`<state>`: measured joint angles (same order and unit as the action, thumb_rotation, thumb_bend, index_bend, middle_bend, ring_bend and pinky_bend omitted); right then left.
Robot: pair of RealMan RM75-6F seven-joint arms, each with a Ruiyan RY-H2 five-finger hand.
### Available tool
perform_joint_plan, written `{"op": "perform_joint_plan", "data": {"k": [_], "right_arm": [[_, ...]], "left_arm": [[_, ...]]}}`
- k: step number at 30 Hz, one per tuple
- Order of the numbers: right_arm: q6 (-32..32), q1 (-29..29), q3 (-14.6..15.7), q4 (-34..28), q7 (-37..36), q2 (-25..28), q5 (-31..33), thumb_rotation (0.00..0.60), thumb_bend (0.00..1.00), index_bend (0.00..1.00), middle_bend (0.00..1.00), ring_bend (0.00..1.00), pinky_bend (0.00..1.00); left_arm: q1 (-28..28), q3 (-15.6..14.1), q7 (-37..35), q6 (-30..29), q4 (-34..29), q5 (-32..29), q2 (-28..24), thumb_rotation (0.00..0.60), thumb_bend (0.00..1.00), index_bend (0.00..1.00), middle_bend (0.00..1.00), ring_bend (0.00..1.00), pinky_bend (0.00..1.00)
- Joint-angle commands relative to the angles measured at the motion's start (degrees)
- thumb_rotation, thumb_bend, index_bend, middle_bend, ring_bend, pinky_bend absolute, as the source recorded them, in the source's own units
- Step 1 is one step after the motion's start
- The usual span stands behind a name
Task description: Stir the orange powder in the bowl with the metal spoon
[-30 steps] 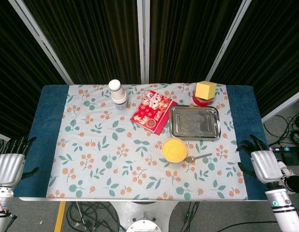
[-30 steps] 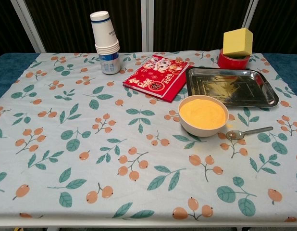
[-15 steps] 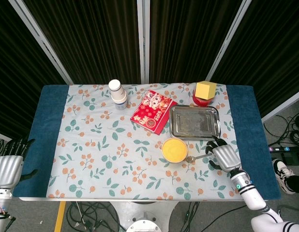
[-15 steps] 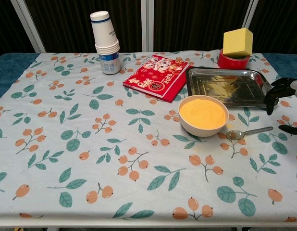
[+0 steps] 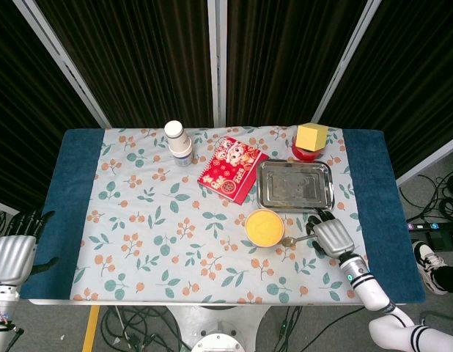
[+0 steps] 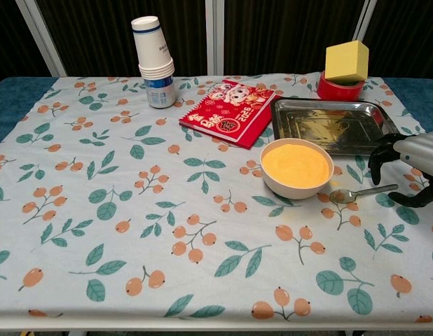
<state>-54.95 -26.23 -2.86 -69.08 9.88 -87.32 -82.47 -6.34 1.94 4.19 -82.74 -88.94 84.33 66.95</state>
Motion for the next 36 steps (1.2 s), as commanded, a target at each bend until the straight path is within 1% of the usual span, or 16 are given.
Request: {"op": "perform_joint_plan", "data": {"k": [1,10,17,21,25,28,30,36], "right_arm": [[-0.05,-0.33,0.21,1.34,-0.57,-1.02,-0.05,0.600,0.33,0.45,0.24,0.03,0.17],[-1.95,-0.84,0.79,4.47,-2.82,-3.45,-1.67,0.600,0.33,0.47,0.23,0.02,0.17],[-1.60,-1.33,1.16,5.95,-2.83,-4.68,-1.61,0.600,0.33,0.50,0.23,0.02,0.17],[-1.87,-1.40,1.14,6.34,-2.68,-5.23,-1.46,0.600,0.36,0.52,0.24,0.02,0.17],[-2.02,-1.38,1.06,6.27,-2.63,-5.29,-1.09,0.600,0.39,0.57,0.25,0.02,0.17],[-3.22,-1.21,1.01,4.89,-2.54,-4.08,-1.50,0.600,0.40,0.58,0.25,0.02,0.17],[-4.48,-1.20,0.83,2.63,-2.23,-2.10,-2.14,0.600,0.40,0.58,0.25,0.02,0.17],[-6.78,-2.10,-0.65,-6.91,-1.05,5.44,-3.46,0.600,0.40,0.58,0.25,0.02,0.16]], "left_arm": [[0.02,0.04,0.00,-0.10,0.11,0.03,0.10,0.600,0.09,0.17,0.12,0.07,0.10],[-0.11,0.05,-0.57,0.26,0.36,-0.08,-0.01,0.600,0.09,0.17,0.12,0.07,0.10],[-0.06,-0.13,-1.29,0.61,0.81,-0.22,0.16,0.600,0.09,0.17,0.12,0.07,0.10],[0.06,-0.17,-1.76,0.48,1.18,-0.19,0.26,0.600,0.09,0.17,0.12,0.07,0.10],[0.19,-0.23,-2.08,0.28,1.52,-0.08,0.50,0.600,0.09,0.17,0.12,0.07,0.10],[0.33,-0.23,-2.40,-0.01,1.67,0.04,0.52,0.600,0.10,0.17,0.12,0.07,0.10],[0.39,-0.18,-2.51,-0.24,1.72,0.14,0.48,0.600,0.09,0.17,0.12,0.07,0.10],[0.47,-0.12,-2.59,-0.90,1.74,0.72,0.39,0.600,0.10,0.17,0.12,0.07,0.10]]}}
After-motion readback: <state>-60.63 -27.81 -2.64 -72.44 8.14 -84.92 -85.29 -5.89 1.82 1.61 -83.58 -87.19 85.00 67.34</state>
